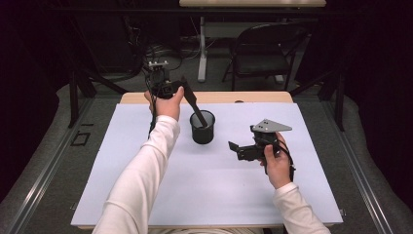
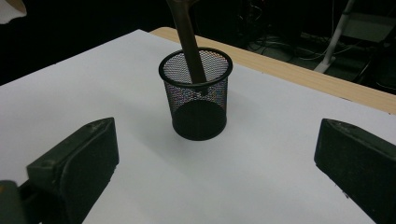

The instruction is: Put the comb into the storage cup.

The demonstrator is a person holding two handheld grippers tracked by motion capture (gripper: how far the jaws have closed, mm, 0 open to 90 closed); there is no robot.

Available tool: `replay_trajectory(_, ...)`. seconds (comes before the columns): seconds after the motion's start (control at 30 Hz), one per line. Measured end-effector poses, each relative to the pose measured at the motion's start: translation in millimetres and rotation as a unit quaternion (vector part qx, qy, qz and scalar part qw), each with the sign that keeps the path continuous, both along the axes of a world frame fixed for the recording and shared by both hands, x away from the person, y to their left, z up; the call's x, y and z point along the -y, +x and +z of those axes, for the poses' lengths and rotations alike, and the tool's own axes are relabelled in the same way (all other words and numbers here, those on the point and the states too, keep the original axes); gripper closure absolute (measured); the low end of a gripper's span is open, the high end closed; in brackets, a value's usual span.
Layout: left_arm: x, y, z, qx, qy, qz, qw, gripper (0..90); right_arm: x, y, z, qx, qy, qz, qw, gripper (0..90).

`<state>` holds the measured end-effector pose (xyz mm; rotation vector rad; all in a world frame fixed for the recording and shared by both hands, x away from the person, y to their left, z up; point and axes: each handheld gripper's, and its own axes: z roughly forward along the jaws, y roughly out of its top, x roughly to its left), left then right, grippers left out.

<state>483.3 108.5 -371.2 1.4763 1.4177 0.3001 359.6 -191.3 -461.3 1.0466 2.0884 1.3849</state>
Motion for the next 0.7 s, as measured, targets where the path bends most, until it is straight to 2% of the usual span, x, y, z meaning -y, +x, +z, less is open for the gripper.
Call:
replay_trajectory(0.07,0.8,-0.1,-2.6,-0.002,0.004,-0.001,1.0000,84.6,0.3,-0.3,0.7,0.001,0.003,0.000,1.0000,0.0)
replay_trajectory(0.4,3.6,1.3,-14.7,-0.005,0.000,0.000,1.0000,84.7,1.1,0.2,0.9,0.002,0.004,-0.001,1.0000,0.0)
replay_trajectory(0.7,3.2,2.3,-24.5,-0.016,-0.003,0.001,0.9999,84.6,1.1,0.1,0.9,0.002,0.004,-0.001,1.0000,0.0)
